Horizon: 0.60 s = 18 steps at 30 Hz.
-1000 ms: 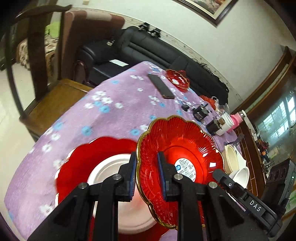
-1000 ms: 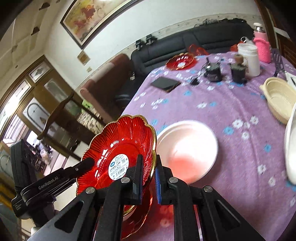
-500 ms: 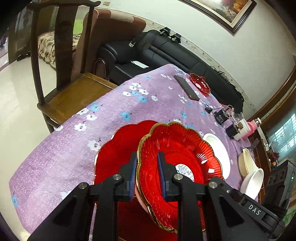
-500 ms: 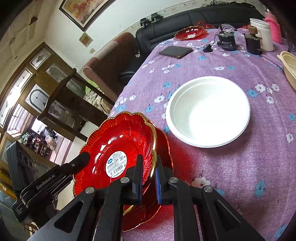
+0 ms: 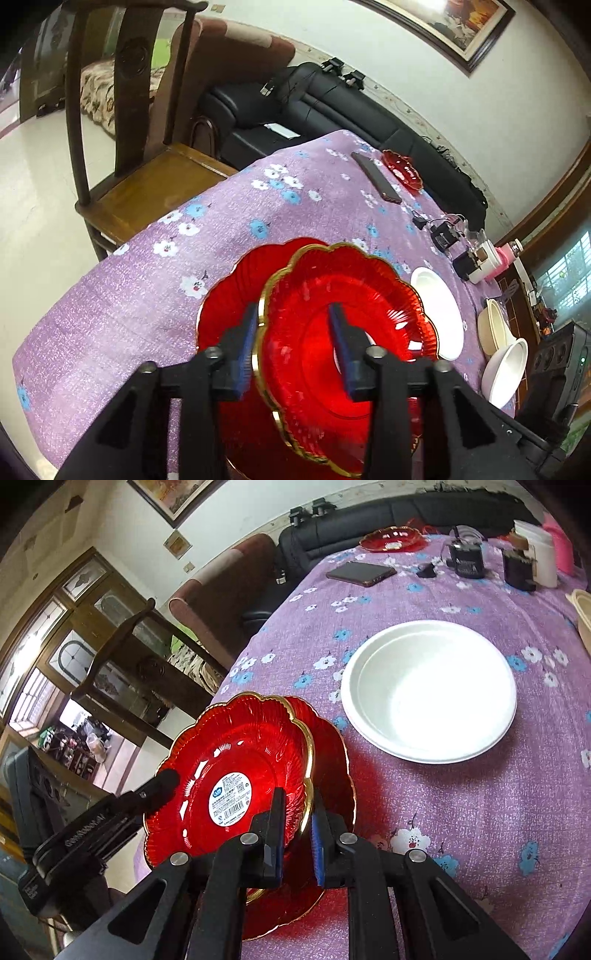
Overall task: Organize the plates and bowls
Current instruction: 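Carry the small red plate with both tools and lower it onto the large red plate, then open both tools and withdraw them from the stacked red plates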
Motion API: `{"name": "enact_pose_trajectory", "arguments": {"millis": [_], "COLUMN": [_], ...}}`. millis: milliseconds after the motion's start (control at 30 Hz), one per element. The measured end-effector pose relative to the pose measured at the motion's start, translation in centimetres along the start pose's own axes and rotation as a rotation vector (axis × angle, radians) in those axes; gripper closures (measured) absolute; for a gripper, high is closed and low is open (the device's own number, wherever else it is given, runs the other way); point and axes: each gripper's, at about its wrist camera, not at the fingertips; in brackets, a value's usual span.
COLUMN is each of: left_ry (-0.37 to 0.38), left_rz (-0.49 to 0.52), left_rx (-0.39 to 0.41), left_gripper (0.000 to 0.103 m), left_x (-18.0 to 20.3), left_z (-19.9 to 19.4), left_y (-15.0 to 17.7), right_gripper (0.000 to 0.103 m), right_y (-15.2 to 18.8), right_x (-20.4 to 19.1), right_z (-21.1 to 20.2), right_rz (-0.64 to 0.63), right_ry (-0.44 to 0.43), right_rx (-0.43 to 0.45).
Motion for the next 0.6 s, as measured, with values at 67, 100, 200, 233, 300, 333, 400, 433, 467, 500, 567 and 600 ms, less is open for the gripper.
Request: {"name": "enact_pose_trajectory", "arguments": {"millis": [67, 100, 200, 233, 300, 333, 400, 433, 467, 500, 567, 600], "left_ry": [0.002, 0.003, 0.008, 0.007, 0.011, 0.014, 0.022, 0.025, 0.031, 0.034, 0.037, 0.036], "left_rz": [0.013, 0.019, 0.036, 0.041, 0.047, 0.045, 0.031, 0.027, 0.022, 0.021, 0.030, 0.037], "left_rx": [0.017, 0.027, 0.050, 0.055, 0.060, 0.058, 0.053, 0.052, 0.053, 0.054, 0.064, 0.071], "left_gripper": [0.047, 0.042, 0.033, 0.033, 0.033, 0.033, 0.033, 0.033, 0.033, 0.033, 0.033, 0.033], "left_x": [0.4, 0.7, 1.3, 1.4, 1.7, 1.7, 1.6, 1.6, 1.6, 1.6, 1.8, 1.9], "left_z": [-0.4, -0.7, -1.3, -1.4, -1.6, -1.7, -1.8, -1.9, -2.2, -2.3, -3.0, -3.3], "left_y": [0.1, 0.1, 0.2, 0.2, 0.3, 0.3, 0.4, 0.4, 0.5, 0.6, 0.8, 0.8], "right_gripper": [0.086, 0.081, 0.069, 0.069, 0.069, 0.068, 0.059, 0.057, 0.057, 0.057, 0.057, 0.057], "right_y": [0.1, 0.1, 0.1, 0.1, 0.1, 0.0, 0.0, 0.0, 0.1, 0.1, 0.2, 0.3], "right_x": [-0.6, -0.9, -1.4, -1.3, -1.3, -1.3, -1.2, -1.3, -1.5, -1.7, -2.2, -2.5], "right_z": [-0.1, -0.2, -0.5, -0.7, -1.0, -1.1, -0.9, -0.7, -0.5, -0.2, 0.2, 0.4], "right_rz": [-0.041, -0.052, -0.080, -0.083, -0.087, -0.089, -0.098, -0.107, -0.120, -0.136, -0.169, -0.192], "right_ry": [0.031, 0.042, 0.059, 0.064, 0.065, 0.064, 0.062, 0.062, 0.063, 0.068, 0.091, 0.104], "right_rx": [0.012, 0.018, 0.040, 0.048, 0.061, 0.064, 0.056, 0.050, 0.045, 0.036, 0.021, 0.011]}}
Point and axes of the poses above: each gripper's, at about its wrist camera, not at the fingertips, and z roughly the way its jaws point, x to its right, y to its underside, and after that the axes turned 9 degrees about -z, right-handed
